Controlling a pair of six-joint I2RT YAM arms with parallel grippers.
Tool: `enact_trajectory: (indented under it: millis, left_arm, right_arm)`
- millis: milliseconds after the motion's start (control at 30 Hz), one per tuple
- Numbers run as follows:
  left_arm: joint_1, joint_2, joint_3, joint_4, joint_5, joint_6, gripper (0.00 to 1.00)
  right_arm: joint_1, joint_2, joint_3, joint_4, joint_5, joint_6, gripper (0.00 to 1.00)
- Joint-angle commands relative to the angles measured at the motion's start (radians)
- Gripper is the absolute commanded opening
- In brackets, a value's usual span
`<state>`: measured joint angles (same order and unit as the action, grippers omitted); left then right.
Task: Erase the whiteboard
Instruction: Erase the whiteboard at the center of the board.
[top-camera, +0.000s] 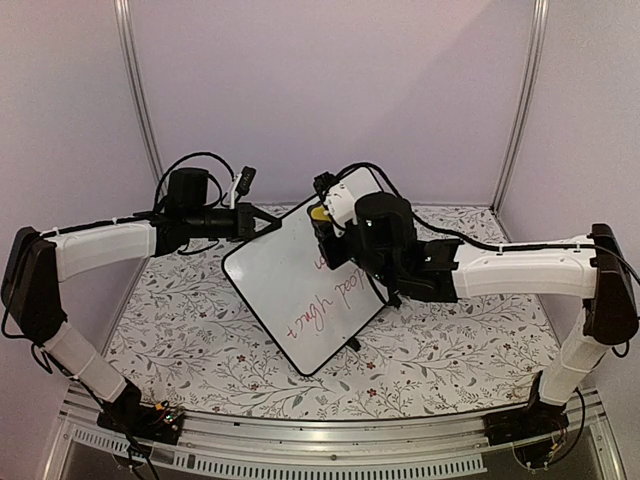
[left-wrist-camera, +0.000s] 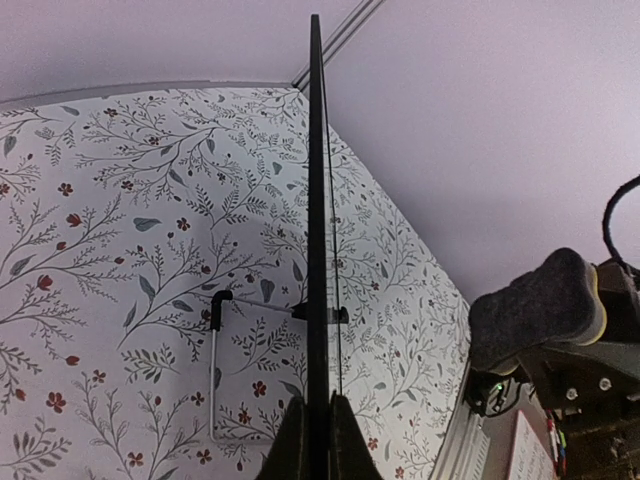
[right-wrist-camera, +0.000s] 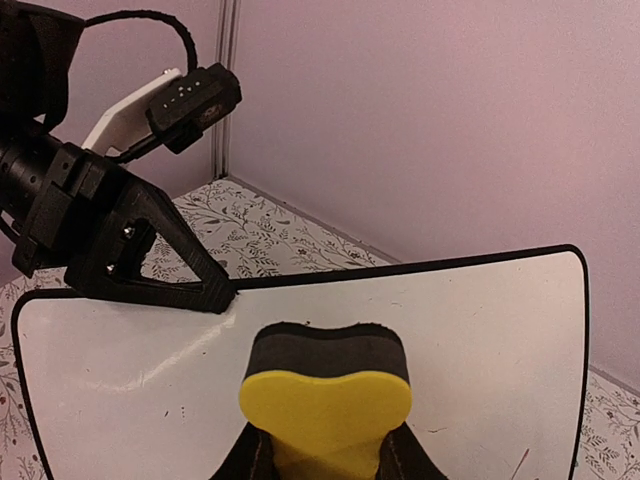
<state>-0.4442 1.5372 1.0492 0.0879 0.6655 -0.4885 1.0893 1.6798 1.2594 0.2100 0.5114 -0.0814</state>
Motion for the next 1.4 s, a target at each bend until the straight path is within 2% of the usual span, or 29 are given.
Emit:
enact_trajectory:
  millis: [0, 233, 567, 1100, 1367]
  left_arm:
    - [-0.015, -0.038, 0.000, 0.047, 0.037, 0.018, 0.00]
    - [-0.014, -0.037, 0.002, 0.046, 0.036, 0.019, 0.00]
    - [-0.013, -0.038, 0.002, 0.047, 0.038, 0.021, 0.00]
    - [-0.012, -0.032, 0.003, 0.042, 0.028, 0.017, 0.00]
    - [-0.012, -0.023, 0.006, 0.032, 0.013, 0.010, 0.00]
  right_arm:
    - [-0.023, 0.083, 0.035, 0.110, -0.059, -0.046, 0.00]
    - [-0.056, 0.183, 0.075, 0.117, -0.128, -0.041, 0.00]
    - [-0.103, 0.221, 0.037, 0.111, -0.219, -0.003, 0.00]
    - [-0.103, 0.138, -0.186, 0.147, -0.264, 0.068, 0.00]
    - [-0.104, 0.143, -0.135, 0.160, -0.244, 0.038, 0.00]
